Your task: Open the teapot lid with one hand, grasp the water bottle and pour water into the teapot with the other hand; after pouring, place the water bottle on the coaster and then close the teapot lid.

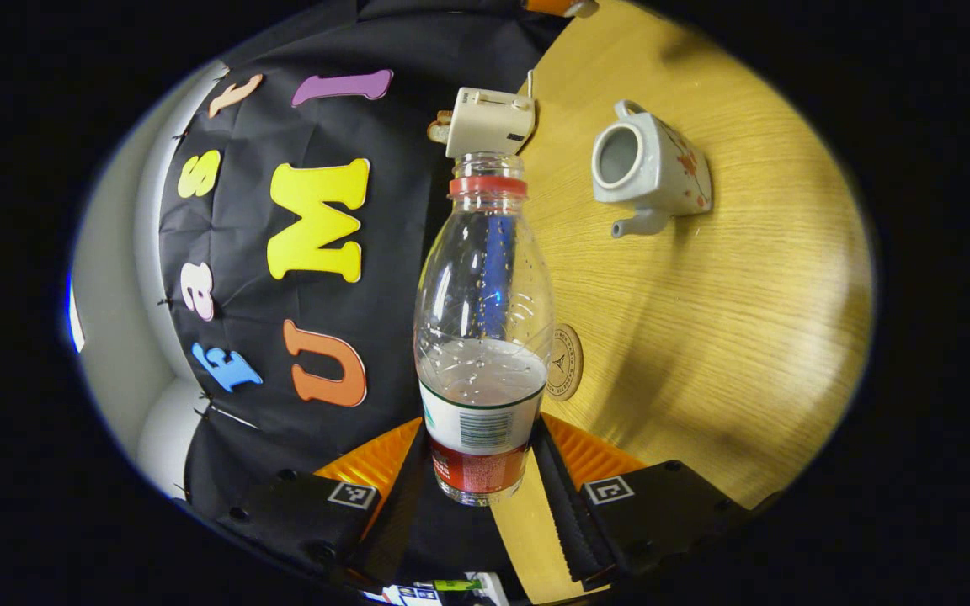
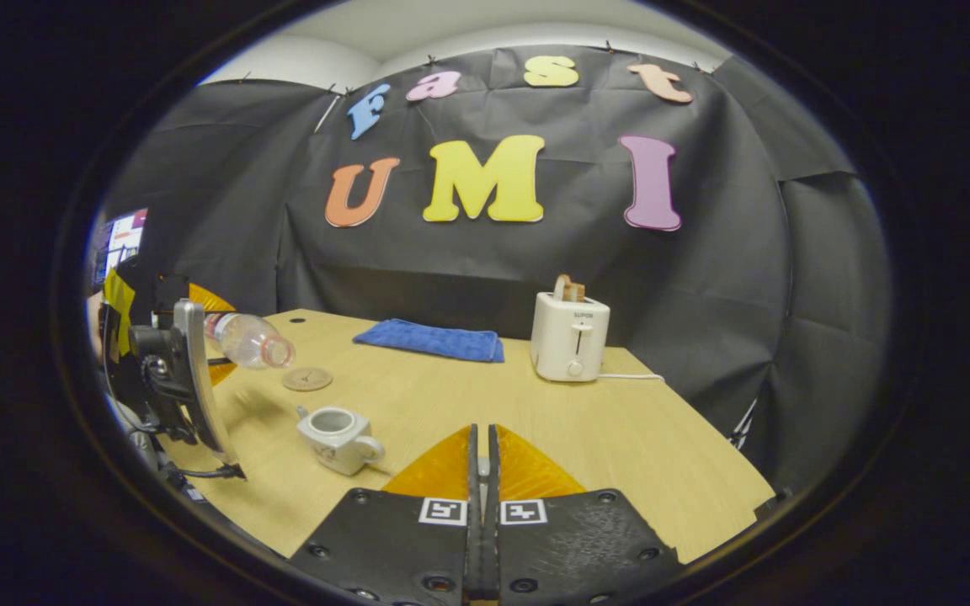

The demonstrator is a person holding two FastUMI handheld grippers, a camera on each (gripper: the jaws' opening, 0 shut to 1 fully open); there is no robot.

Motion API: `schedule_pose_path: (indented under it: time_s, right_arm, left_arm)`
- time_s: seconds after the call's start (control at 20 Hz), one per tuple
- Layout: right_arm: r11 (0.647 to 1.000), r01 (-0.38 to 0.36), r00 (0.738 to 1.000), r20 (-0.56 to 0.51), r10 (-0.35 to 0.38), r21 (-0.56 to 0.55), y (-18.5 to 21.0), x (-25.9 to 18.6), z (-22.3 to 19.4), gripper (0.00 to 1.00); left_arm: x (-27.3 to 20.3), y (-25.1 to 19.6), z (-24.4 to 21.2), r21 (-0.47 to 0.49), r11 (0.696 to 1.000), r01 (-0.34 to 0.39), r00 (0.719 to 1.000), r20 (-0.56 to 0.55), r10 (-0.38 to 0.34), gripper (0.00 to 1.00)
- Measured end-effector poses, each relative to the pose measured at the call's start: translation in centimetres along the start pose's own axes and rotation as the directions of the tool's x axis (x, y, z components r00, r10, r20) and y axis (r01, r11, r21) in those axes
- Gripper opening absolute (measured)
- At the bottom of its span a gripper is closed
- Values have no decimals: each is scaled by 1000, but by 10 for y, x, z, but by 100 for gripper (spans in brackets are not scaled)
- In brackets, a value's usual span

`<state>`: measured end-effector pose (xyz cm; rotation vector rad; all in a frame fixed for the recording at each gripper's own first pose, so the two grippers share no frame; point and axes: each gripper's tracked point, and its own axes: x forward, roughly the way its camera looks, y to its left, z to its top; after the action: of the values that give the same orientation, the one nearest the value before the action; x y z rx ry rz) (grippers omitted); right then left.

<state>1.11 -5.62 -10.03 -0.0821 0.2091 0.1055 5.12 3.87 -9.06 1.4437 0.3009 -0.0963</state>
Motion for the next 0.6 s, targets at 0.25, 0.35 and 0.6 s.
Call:
schedule_pose_path:
  time_s: [0.25,0.35,0.6]
  right_arm:
    - [1000,6,1000,1,-6,3,-8,-5,-4,0]
    - [1000,10,1000,2,-10,3,-10,-6,-4,0]
    - [1000,12,1000,-2,-12,8,-14,-9,-8,0]
  left_arm:
    - [5,-6,4,83,996,26,999,-25,-24,74]
    - [6,-4,10,110,994,28,1000,-18,-26,78]
    - [10,-2,18,166,986,11,1000,-19,-8,74]
